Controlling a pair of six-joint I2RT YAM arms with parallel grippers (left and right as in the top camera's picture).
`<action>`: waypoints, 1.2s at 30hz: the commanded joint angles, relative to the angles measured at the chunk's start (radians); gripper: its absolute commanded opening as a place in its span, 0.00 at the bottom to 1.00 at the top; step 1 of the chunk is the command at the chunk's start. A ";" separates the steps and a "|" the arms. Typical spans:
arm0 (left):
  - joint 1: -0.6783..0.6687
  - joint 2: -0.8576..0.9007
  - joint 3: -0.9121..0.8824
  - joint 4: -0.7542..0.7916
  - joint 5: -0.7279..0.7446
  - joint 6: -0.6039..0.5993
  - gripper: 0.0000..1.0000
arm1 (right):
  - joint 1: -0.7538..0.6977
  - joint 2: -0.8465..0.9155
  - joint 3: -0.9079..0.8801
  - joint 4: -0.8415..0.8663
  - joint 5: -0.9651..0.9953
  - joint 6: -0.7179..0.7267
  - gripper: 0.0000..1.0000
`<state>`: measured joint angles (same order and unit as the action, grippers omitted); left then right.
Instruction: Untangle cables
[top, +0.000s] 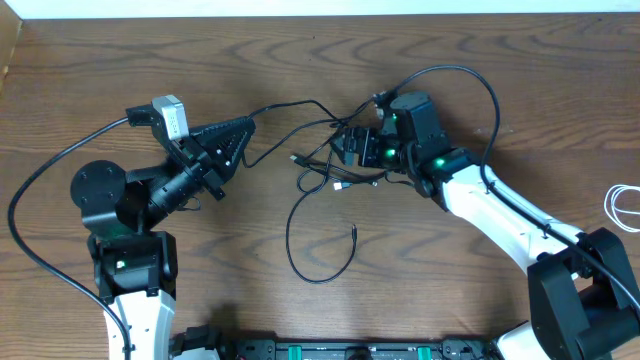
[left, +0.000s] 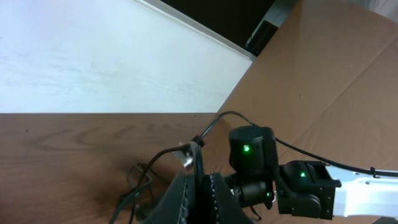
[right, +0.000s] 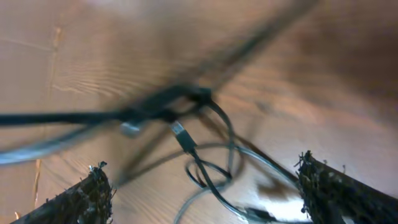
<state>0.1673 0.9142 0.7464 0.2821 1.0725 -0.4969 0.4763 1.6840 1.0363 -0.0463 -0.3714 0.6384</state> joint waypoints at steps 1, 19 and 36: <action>-0.002 -0.004 0.010 0.004 0.020 0.002 0.08 | 0.010 0.003 -0.001 0.053 -0.005 -0.114 0.94; -0.003 -0.004 0.010 0.005 0.074 -0.007 0.08 | 0.056 0.003 -0.001 0.164 0.008 -0.324 0.81; -0.002 -0.008 0.010 0.148 0.287 -0.141 0.08 | 0.082 0.010 -0.001 0.192 0.163 -0.421 0.72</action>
<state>0.1673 0.9142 0.7464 0.3977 1.2766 -0.5751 0.5537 1.6840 1.0363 0.1360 -0.2344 0.2699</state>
